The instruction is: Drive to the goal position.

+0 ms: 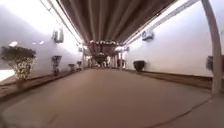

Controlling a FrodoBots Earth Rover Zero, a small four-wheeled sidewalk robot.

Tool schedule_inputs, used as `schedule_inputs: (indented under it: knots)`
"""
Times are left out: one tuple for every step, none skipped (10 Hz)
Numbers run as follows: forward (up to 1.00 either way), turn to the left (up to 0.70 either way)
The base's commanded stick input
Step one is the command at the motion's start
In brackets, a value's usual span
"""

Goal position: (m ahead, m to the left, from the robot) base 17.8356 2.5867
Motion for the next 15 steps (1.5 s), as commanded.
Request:
schedule_inputs:
  knots:
    - [0.85,0.29]
    - [0.85,0.12]
    - [0.85,0.00]
    - [0.85,0.00]
    - [0.85,0.00]
    - [0.85,0.00]
    - [0.85,0.00]
    - [0.85,0.00]
    - [0.85,0.00]
    - [0.85,0.00]
    - [0.85,0.00]
    - [0.85,0.00]
    - [0.85,0.00]
    - [0.85,0.00]
    - [0.85,0.00]
